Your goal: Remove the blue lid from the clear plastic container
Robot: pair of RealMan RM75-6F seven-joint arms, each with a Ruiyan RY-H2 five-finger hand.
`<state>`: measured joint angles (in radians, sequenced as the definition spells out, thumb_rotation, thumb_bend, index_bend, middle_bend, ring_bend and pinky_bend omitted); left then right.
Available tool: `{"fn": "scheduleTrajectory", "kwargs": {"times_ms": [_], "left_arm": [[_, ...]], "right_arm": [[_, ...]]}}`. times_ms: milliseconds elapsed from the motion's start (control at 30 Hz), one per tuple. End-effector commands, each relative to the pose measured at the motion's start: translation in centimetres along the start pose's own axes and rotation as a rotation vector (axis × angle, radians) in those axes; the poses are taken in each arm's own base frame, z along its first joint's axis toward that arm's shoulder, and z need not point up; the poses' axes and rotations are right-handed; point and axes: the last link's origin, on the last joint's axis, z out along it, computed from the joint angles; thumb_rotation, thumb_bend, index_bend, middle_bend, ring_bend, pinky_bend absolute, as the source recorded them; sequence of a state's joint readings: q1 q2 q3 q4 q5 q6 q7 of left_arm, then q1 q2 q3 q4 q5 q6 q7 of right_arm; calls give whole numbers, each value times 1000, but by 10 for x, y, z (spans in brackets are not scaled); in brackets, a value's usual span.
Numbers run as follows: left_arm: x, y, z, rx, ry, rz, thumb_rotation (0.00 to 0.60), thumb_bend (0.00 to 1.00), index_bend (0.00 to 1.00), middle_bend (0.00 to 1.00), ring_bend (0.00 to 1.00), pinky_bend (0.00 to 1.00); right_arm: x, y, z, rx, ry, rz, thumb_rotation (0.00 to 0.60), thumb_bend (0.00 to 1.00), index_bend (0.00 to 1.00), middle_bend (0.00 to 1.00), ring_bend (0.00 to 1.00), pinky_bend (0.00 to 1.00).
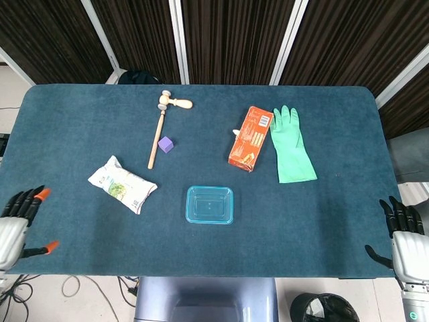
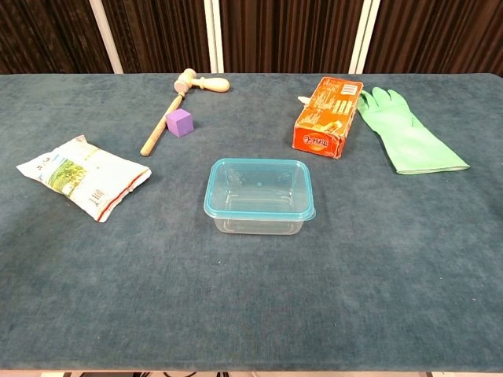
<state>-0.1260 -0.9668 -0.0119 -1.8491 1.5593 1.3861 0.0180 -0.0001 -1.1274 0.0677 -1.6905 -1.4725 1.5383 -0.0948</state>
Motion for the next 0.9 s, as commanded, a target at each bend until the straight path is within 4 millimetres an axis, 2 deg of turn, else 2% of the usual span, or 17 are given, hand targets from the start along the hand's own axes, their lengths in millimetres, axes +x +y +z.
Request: {"fn": "scheduleTrajectory", "kwargs": {"times_ms": [33,267,400,500,900], "left_arm": [[12,36,33,-92,-35,3,600,0,0,0,0,0],[11,78,71,-171,-134,5,600,0,0,0,0,0],[3,106,98,-215,-204,18,600,0,0,0,0,0],[-5,124,111,-248,-244,31,600,0,0,0,0,0],[-49,188,141,-219,-343,70,600,0,0,0,0,0]], "right_arm": [[0,0,0,2,-3,2,600,235,0,0,0,0],[0,0,0,-6,-4,10,600,235,0,0,0,0],[0,1,1,-10,-6,13,600,235,0,0,0,0],[0,1,1,-14,-8,15,600,235,0,0,0,0],[-1,3,2,-27,-15,26,600,235,0,0,0,0]]}}
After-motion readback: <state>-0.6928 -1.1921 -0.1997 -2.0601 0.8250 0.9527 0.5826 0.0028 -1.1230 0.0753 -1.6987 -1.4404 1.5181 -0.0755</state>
